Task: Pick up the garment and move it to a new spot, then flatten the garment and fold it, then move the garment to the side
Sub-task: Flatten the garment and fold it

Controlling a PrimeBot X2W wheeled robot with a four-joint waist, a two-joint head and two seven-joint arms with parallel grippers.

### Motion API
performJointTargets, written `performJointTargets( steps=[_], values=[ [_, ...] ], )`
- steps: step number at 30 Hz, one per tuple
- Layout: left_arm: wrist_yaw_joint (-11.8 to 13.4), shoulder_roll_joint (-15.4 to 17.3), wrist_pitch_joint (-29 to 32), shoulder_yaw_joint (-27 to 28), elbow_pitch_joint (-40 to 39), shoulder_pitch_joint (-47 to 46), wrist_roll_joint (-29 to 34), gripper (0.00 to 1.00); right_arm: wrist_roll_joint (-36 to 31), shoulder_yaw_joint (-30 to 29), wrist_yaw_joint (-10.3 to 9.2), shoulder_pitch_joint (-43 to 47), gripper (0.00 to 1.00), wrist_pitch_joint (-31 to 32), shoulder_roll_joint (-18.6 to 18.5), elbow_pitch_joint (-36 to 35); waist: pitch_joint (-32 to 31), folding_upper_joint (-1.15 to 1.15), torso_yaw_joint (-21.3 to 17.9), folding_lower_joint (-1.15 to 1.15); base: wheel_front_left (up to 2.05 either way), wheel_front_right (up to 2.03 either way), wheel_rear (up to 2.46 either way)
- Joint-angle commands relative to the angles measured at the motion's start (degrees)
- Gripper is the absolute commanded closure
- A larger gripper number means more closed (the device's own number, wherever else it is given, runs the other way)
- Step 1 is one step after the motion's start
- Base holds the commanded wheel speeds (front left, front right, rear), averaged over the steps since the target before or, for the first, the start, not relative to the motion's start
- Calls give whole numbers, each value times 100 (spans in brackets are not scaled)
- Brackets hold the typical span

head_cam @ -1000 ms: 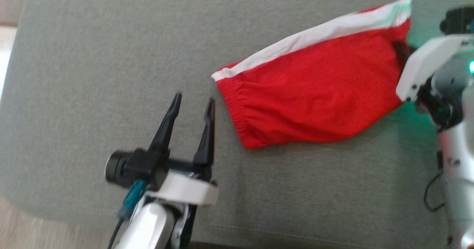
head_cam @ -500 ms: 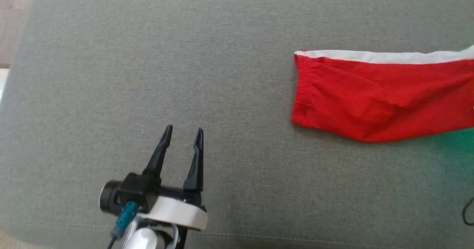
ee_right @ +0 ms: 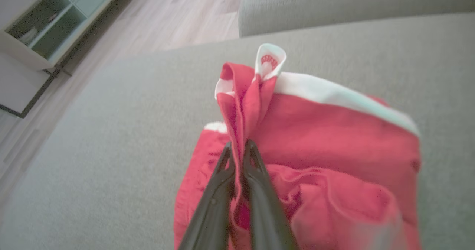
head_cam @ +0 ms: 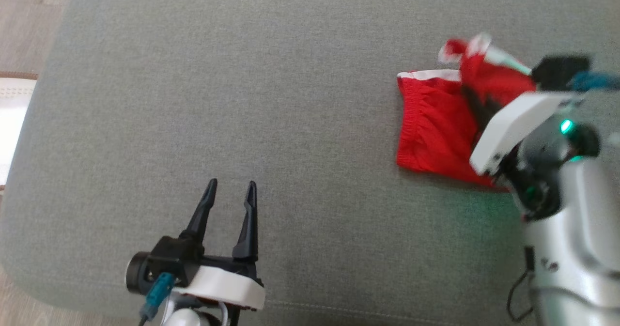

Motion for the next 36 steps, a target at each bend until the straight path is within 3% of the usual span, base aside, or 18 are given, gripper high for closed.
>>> performJointTargets(
  steps=[1, 13, 14, 15, 16, 17, 21, 26, 30, 36],
  values=[
    [43, -29, -30, 132, -145, -161, -28, 0, -6, 190, 39, -61, 100, -152, 6, -89, -7, 0, 21, 0, 0, 0, 0],
    [86, -30, -30, 9, 80, -152, -98, 0, 708, 833, 39, -477, 100, -1686, 14, 1808, -175, 0, 229, 0, 0, 0, 0],
    [90, -30, -30, 5, 95, -133, -98, 0, 768, 903, 39, -513, 85, -1782, 14, 1924, -203, 0, 224, 0, 0, 0, 0],
    [92, -30, -30, -2, 113, -116, -95, 0, 857, 981, 39, -547, 59, -1893, 14, 2014, -222, 0, 217, 0, 0, 0, 0],
    [95, -30, -30, -8, 130, -106, -90, 0, 991, 1081, 39, -583, 11, -2028, 14, 2074, -239, 0, 206, 0, 0, 0, 0],
    [99, -30, -30, -11, 145, -100, -87, 0, 1174, 1166, 39, -603, 0, -2152, 14, 2145, -268, 0, 190, 0, 0, 0, 0],
    [93, -30, -30, 6, 214, -42, -63, 0, 2112, 1772, 39, -550, 0, -2785, 14, 2365, -479, 0, 54, 0, 0, 0, 0],
    [88, -30, -30, 114, 256, 87, -23, 0, 2336, 2125, 39, -294, 0, -3254, 14, 2359, -717, 0, -132, 0, 0, 0, 0],
    [67, -30, -30, 269, 235, 272, 35, 0, 1396, 1891, 39, 3, 0, -3865, 14, 2356, -954, 0, -350, 0, 0, 0, 0],
    [-56, -30, -30, 500, 117, 544, 172, 0, -507, 845, 39, 978, 0, -4552, -53, 1701, -1338, 0, -551, 0, 0, 0, 0]
  ],
)
